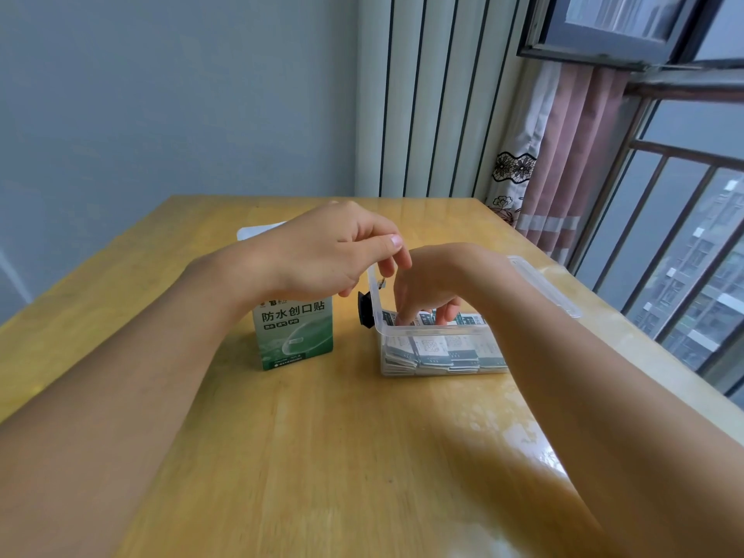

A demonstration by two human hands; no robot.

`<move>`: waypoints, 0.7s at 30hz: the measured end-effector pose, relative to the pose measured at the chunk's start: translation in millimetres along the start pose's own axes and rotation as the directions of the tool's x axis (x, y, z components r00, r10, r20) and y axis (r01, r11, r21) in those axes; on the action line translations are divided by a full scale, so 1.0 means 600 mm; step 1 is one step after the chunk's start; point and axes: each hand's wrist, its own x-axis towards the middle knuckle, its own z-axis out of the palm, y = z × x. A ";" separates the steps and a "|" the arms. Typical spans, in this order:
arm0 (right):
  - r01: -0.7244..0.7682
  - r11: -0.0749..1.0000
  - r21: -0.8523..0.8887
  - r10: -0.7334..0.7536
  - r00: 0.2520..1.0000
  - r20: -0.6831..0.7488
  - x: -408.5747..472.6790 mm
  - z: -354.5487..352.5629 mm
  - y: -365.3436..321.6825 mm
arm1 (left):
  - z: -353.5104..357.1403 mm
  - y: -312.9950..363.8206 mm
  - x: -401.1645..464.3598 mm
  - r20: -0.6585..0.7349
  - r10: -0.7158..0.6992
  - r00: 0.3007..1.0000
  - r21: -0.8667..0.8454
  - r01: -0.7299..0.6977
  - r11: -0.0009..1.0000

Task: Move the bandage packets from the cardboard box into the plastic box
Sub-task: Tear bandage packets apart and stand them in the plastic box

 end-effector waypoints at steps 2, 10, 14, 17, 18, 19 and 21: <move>0.006 1.000 0.002 -0.006 1.000 -0.001 0.000 -0.001 0.000 | 0.000 -0.001 0.000 0.003 0.000 1.000 0.007 0.000 1.000; 0.007 1.000 0.016 -0.007 1.000 -0.004 0.002 -0.001 0.001 | 0.000 -0.001 0.001 0.003 0.007 1.000 0.014 -0.007 1.000; 0.004 1.000 0.016 -0.004 1.000 -0.005 0.005 0.001 -0.002 | -0.001 -0.001 0.000 0.003 0.004 1.000 0.014 -0.004 1.000; 0.004 1.000 0.026 -0.003 1.000 -0.010 0.006 0.001 -0.002 | -0.001 0.000 0.000 0.002 0.007 1.000 0.011 -0.007 1.000; 0.004 0.999 0.034 -0.003 1.000 -0.008 0.006 0.001 -0.001 | -0.001 0.000 0.000 0.002 0.009 1.000 0.011 -0.009 1.000; 0.003 0.999 0.042 -0.003 1.000 -0.006 0.006 0.000 0.000 | -0.001 0.000 0.000 0.002 0.009 1.000 0.012 -0.009 1.000; 0.007 0.999 0.052 -0.007 1.000 -0.004 0.006 0.000 0.001 | -0.001 -0.001 0.001 0.004 0.010 1.000 0.019 -0.010 1.000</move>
